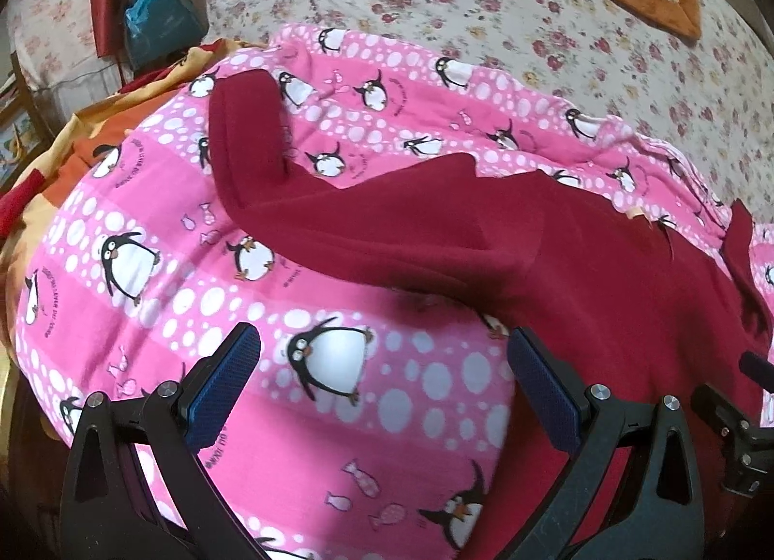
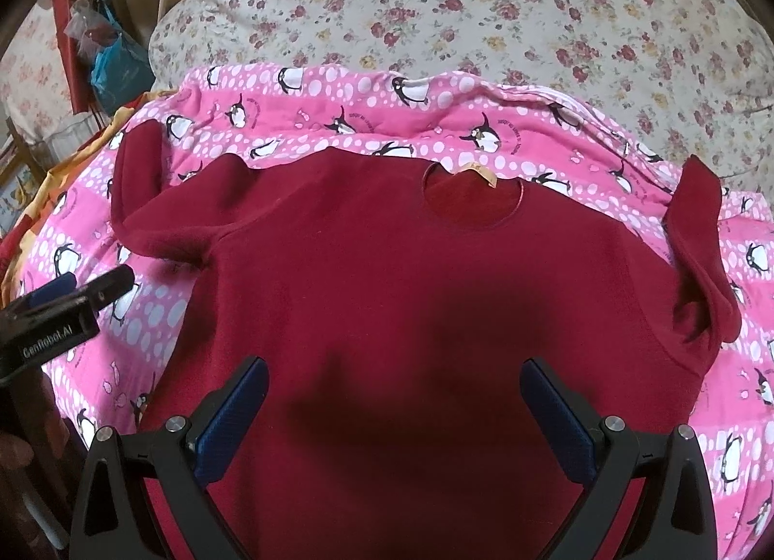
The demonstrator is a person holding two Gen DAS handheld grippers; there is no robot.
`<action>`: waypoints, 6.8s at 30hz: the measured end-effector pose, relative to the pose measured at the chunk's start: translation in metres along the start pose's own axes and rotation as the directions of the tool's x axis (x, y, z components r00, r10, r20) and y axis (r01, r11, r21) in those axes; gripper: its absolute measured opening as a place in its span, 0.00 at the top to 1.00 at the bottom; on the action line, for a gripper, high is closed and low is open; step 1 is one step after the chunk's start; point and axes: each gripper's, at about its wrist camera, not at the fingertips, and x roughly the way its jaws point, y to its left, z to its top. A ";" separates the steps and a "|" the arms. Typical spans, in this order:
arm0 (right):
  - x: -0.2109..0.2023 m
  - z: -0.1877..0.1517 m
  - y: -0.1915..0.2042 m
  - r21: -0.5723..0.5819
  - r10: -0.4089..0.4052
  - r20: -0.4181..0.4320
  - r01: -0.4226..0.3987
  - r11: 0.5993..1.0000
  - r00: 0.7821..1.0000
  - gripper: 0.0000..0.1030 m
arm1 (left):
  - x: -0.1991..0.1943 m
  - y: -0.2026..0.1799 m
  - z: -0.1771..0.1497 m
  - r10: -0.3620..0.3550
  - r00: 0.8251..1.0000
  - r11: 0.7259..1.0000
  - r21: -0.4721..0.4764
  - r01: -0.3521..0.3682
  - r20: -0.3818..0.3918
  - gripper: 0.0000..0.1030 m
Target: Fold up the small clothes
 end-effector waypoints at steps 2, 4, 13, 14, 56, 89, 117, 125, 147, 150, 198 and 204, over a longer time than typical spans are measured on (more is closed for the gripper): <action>0.001 0.000 0.002 -0.004 0.000 0.000 0.000 1.000 1.000 0.00 | 0.002 0.005 0.002 0.005 1.000 1.000 -0.010 -0.005 -0.006 0.01; 0.001 0.001 0.003 -0.008 0.002 -0.003 -0.002 1.000 1.000 0.00 | 0.005 0.009 0.004 0.012 1.000 1.000 -0.017 -0.012 -0.010 0.01; 0.004 0.000 0.002 -0.010 0.009 -0.012 -0.009 1.000 1.000 0.00 | 0.026 0.055 0.040 0.117 0.993 0.990 -0.075 -0.116 0.007 0.01; 0.005 0.000 0.002 -0.012 0.009 -0.009 -0.009 1.000 1.000 0.00 | 0.031 0.064 0.049 0.129 0.992 0.987 -0.094 -0.128 0.008 0.01; -0.009 0.000 -0.070 0.161 -0.006 0.024 0.002 0.987 1.000 0.00 | -0.013 -0.046 0.099 -0.447 0.893 0.894 0.006 0.447 0.051 0.92; 0.051 0.007 -0.105 0.089 -0.003 -0.021 0.005 0.996 1.000 0.77 | 0.015 -0.032 0.001 -0.105 0.992 0.970 0.211 0.117 -0.069 0.29; 0.029 0.055 -0.093 0.012 -0.011 0.076 0.010 1.000 0.997 0.37 | 0.085 -0.081 0.067 0.022 0.998 0.992 0.129 -0.016 -0.052 0.29; 0.097 0.057 -0.059 -0.074 -0.045 0.011 0.045 0.996 0.999 0.36 | 0.113 -0.053 0.062 0.037 0.992 0.997 0.073 -0.029 -0.117 0.28; 0.034 0.047 -0.032 -0.088 0.060 0.022 -0.058 0.994 0.998 0.24 | 0.045 -0.044 0.015 -0.129 0.979 0.986 0.082 0.144 -0.157 0.28; 0.033 0.046 -0.028 -0.074 0.073 0.027 -0.071 0.995 0.997 0.24 | 0.040 -0.051 0.015 -0.128 0.981 0.984 0.107 0.144 -0.143 0.28; 0.123 0.104 -0.332 0.421 -0.272 -0.131 0.302 0.855 0.953 0.24 | 0.033 -0.102 0.029 -0.171 0.983 0.975 0.135 0.178 -0.062 0.28; 0.147 0.103 -0.363 0.456 -0.295 -0.207 0.359 0.814 0.933 0.49 | 0.041 -0.109 0.021 -0.150 0.983 0.974 0.153 0.165 -0.101 0.28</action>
